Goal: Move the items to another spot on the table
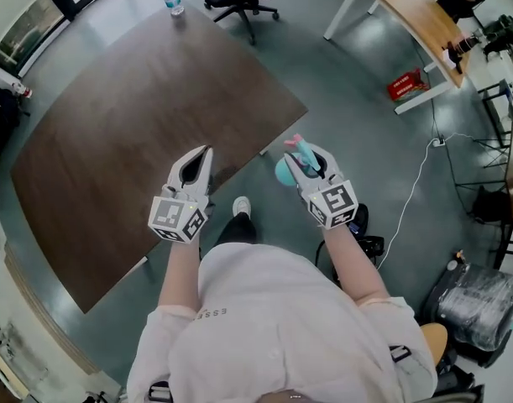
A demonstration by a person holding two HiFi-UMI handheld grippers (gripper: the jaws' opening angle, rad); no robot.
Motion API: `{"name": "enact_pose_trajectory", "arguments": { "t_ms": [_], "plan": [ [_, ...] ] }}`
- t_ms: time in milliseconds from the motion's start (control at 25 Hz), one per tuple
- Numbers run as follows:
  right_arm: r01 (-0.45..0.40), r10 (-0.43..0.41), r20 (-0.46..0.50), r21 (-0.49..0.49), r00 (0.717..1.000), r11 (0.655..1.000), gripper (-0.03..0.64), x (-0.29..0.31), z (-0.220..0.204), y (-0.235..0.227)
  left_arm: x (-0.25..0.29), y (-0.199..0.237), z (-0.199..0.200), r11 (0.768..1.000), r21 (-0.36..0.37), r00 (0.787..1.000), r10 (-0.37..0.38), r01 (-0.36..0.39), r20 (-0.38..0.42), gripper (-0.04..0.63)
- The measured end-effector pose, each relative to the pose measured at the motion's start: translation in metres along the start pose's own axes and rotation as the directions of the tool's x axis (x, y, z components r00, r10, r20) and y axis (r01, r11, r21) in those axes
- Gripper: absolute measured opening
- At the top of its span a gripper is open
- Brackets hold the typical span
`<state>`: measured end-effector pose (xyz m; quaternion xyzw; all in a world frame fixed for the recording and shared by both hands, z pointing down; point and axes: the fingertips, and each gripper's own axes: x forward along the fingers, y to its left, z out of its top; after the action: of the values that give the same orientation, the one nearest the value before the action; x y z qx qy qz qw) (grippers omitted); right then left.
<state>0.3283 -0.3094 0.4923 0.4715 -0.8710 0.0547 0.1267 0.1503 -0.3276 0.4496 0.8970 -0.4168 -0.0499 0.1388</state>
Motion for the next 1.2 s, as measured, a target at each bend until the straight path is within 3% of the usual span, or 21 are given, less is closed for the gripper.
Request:
{"name": "enact_pose_trajectory", "arguments": {
  "t_ms": [200, 480, 600, 880, 1200],
  "plan": [
    [-0.025, 0.025, 0.001, -0.01, 1.0, 1.0, 0.129, 0.048, 0.016, -0.028, 0.044, 0.028, 0.012, 1.0, 0.015, 1.0, -0.023, 0.023, -0.018, 0.015],
    [-0.081, 0.081, -0.001, -0.025, 0.997, 0.996, 0.129, 0.107, 0.028, -0.054, 0.072, 0.06, 0.023, 0.999, -0.003, 0.999, 0.037, -0.037, -0.014, 0.015],
    [-0.11, 0.11, -0.008, -0.042, 0.994, 0.993, 0.129, 0.134, 0.025, -0.067, 0.076, 0.074, 0.025, 0.995, 0.001, 0.995, 0.1, -0.1, -0.009, 0.015],
    [-0.264, 0.262, -0.03, -0.078, 0.965, 0.961, 0.129, 0.198, 0.029, -0.085, 0.083, 0.116, 0.028, 0.951, -0.03, 0.951, 0.307, -0.306, 0.03, 0.015],
    [-0.373, 0.372, -0.037, -0.116, 0.928, 0.92, 0.129, 0.257, 0.035, -0.098, 0.101, 0.141, 0.02, 0.902, -0.067, 0.902, 0.43, -0.427, 0.039, 0.015]
  ]
}}
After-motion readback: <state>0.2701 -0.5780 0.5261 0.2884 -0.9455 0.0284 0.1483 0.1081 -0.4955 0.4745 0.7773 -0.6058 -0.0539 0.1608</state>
